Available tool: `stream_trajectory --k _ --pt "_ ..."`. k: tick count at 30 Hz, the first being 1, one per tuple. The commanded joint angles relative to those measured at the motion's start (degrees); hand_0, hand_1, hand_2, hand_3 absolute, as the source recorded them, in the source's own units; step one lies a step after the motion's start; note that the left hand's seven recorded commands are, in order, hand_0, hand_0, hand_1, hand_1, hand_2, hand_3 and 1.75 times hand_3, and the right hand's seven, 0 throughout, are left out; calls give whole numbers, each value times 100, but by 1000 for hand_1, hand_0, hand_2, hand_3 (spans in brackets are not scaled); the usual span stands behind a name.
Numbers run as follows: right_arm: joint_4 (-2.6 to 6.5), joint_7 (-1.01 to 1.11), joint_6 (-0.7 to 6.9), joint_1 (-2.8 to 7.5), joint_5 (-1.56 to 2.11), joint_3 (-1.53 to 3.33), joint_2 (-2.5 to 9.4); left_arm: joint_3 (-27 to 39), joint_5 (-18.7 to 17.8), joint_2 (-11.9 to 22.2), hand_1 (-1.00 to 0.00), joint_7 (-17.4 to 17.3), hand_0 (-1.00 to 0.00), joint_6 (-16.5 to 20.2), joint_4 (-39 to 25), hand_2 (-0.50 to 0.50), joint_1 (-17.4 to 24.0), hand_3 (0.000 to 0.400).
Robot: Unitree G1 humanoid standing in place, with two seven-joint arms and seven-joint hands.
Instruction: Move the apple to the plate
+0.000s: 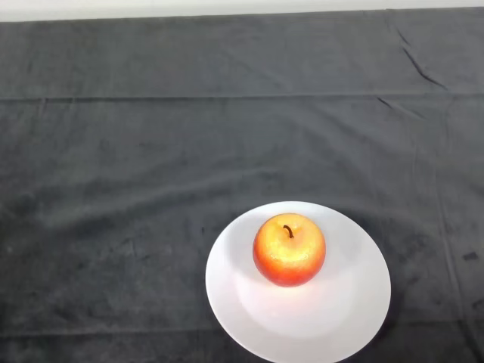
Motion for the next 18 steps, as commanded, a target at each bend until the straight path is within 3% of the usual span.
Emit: stream_trajectory --k 1,18 --pt "-13 7 -32 24 96 -104 -65 150 -64 10 0 26 0 -126 203 0 -57 0" --pt "-10 9 -32 23 95 -104 -67 129 -83 39 0 2 0 -174 299 0 -76 0"
